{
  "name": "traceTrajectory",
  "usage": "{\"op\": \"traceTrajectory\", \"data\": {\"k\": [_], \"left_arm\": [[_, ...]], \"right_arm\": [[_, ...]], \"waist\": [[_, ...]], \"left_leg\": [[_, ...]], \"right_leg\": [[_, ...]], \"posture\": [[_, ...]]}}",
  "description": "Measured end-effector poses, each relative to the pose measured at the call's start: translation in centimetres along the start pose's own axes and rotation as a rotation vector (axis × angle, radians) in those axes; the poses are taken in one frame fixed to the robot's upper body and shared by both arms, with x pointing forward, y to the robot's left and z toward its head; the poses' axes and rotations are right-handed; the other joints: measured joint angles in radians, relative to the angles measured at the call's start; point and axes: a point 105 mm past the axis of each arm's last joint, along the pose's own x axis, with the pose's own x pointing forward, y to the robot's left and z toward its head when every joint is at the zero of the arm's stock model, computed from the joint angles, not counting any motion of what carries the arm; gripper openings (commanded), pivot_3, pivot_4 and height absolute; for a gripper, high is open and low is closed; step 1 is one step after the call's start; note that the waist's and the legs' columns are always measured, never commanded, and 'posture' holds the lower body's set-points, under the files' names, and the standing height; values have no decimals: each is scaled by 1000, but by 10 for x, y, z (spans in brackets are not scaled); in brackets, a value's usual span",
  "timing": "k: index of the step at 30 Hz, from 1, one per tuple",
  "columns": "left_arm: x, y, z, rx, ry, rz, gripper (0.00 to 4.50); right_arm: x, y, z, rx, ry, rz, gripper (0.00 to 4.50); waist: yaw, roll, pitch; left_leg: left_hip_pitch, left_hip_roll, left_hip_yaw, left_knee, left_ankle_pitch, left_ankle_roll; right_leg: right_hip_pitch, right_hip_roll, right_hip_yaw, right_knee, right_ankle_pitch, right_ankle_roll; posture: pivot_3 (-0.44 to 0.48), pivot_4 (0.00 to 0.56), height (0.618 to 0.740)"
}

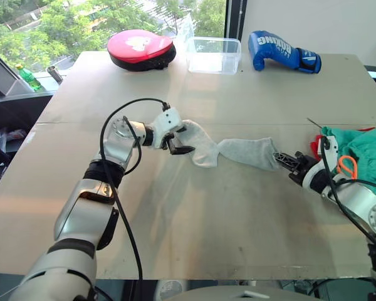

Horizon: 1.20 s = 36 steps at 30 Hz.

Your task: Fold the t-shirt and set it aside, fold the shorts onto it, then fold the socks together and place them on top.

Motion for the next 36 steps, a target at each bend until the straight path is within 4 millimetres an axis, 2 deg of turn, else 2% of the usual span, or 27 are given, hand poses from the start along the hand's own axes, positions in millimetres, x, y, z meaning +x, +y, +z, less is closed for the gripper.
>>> {"op": "traceTrajectory", "data": {"k": [4,11,14,16,20,23,26,28,32,36], "left_arm": [[-2,-10,-1,2,11,-52,4343],[-9,-40,-1,-33,32,-127,4343],[-12,-51,0,-59,38,-126,4343],[-13,-56,0,-69,47,-120,4343],[-14,-62,2,-123,69,-80,4343],[-16,-73,5,-199,76,-44,4343],[-16,-86,9,-289,80,-3,4343],[-14,-96,13,-353,72,22,4343],[-14,-110,17,-410,82,63,4343],[-18,-113,17,-452,93,101,4343]], "right_arm": [[1,-1,4,-107,2,-1,1200],[4,6,30,-386,-70,14,4397],[3,12,43,-490,-121,34,4459],[1,16,45,-538,-122,65,4459],[-3,41,31,-621,-67,229,4459],[-4,54,4,-703,35,326,4459],[1,52,-18,-808,126,353,4459],[5,54,-25,-875,151,378,4459],[14,60,-32,-1018,173,425,4459],[23,51,-32,-1126,203,418,4459]], "waist": [[0,0,0],[-1,1,-1],[-1,1,-1],[-1,1,-1],[-2,1,-1],[-3,1,-1],[-1,1,-1],[-1,1,-1],[1,1,-1],[1,1,-1]], "left_leg": [[0,0,0,0,0,0],[1,0,0,0,0,0],[1,0,0,0,0,0],[1,0,0,0,0,0],[1,0,0,0,0,0],[1,0,0,0,0,0],[1,0,0,1,0,0],[1,0,0,1,0,0],[2,0,0,1,0,0],[2,0,0,1,0,0]], "right_leg": [[0,0,0,0,0,0],[0,0,0,0,0,0],[0,0,0,0,0,0],[0,0,0,0,0,0],[0,0,0,0,0,0],[0,0,0,0,0,0],[0,0,0,0,0,0],[1,0,0,1,0,0],[1,0,0,0,0,0],[1,0,0,0,0,0]], "posture": [[0,150,731],[0,150,731],[0,150,731],[0,150,731],[0,150,731],[0,150,731],[0,150,731],[0,150,731],[0,150,731],[0,150,731]]}}
